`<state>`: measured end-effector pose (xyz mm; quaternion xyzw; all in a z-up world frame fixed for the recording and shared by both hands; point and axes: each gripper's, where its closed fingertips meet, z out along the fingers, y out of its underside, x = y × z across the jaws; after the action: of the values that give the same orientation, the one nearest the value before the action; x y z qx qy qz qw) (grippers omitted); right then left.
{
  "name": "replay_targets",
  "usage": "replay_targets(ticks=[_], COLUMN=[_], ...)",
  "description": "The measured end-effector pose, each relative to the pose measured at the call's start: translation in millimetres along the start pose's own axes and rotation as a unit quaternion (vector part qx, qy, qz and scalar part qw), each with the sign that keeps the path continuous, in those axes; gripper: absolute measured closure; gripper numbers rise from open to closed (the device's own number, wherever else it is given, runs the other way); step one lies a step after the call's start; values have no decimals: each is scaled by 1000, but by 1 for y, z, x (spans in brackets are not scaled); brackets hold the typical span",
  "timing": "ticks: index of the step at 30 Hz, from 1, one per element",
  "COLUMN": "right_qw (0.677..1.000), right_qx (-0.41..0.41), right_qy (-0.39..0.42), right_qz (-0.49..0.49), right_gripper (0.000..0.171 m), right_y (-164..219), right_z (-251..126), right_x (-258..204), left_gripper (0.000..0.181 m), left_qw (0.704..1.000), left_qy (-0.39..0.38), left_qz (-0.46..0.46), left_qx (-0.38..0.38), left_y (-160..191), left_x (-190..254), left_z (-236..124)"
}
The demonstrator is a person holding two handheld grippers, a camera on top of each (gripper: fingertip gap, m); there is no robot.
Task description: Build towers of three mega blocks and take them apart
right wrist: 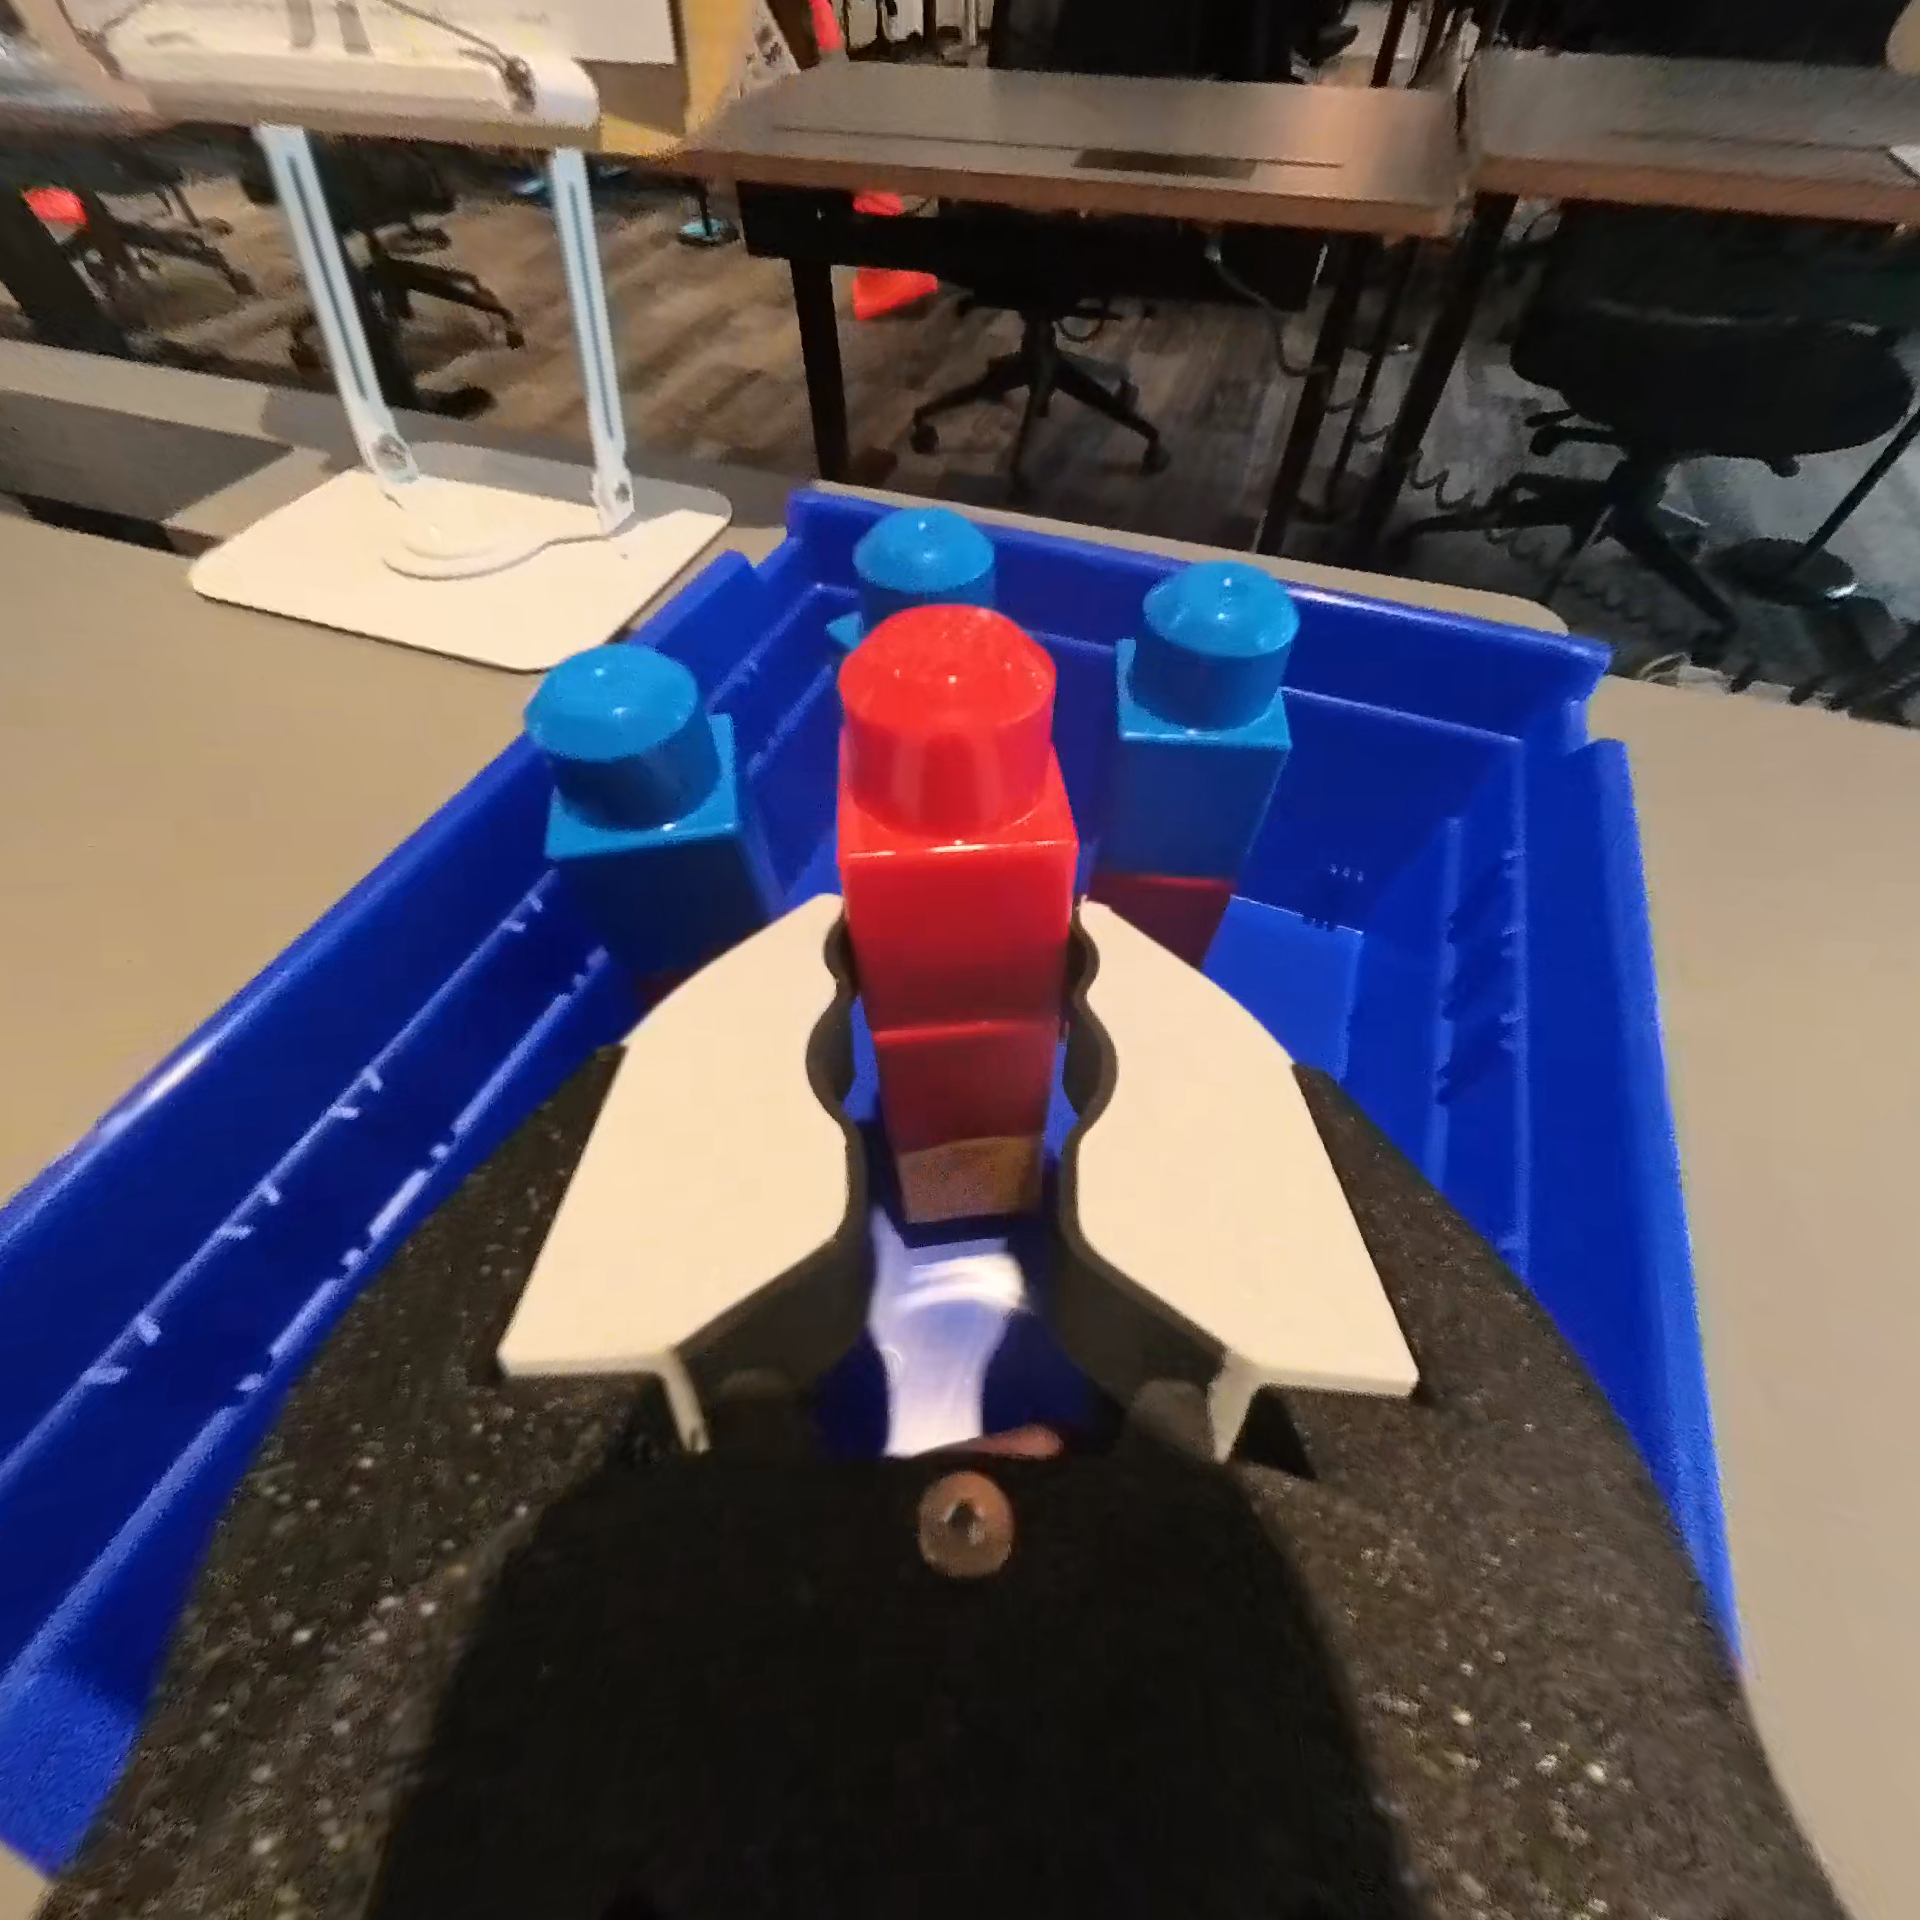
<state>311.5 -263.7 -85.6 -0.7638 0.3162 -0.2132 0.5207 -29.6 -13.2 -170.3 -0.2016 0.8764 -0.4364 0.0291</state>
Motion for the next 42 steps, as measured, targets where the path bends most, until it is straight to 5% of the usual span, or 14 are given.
replay_targets(ticks=[13,17,22,27,30,35,38,42], right_qw=[997,994,990,984,985,960,929,883], right_qx=[-77,-94,-110,-37,61,148,123,3], right_qy=[12,18,34,101,57,-163,-313,-461], right_qz=[-21,-50,-78,-143,-152,-173,-154,-89], right_gripper=[134,113,101,114,125,143,158,161], right_y=[22,21,13,-27,-62,-80,-46,39], right_z=[13,8,-18,-78,-103,-103,-83,-52], right_x=[7,2,5,6,-39,-199,-301,-403], left_gripper=[154,154,153,152,147,143,143,142], left_qw=[1000,1000,1000,998,994,965,936,885], left_qy=[12,17,19,-16,-63,-199,-305,-460], left_qz=[1,-3,-8,-15,-34,-72,-85,-70], left_qx=[4,9,19,56,81,156,150,36], left_y=[0,0,-1,-6,-10,-29,-24,12], left_x=[3,3,3,-5,-14,-28,-30,-26], left_z=[-2,-4,-7,-21,-43,-117,-181,-286])
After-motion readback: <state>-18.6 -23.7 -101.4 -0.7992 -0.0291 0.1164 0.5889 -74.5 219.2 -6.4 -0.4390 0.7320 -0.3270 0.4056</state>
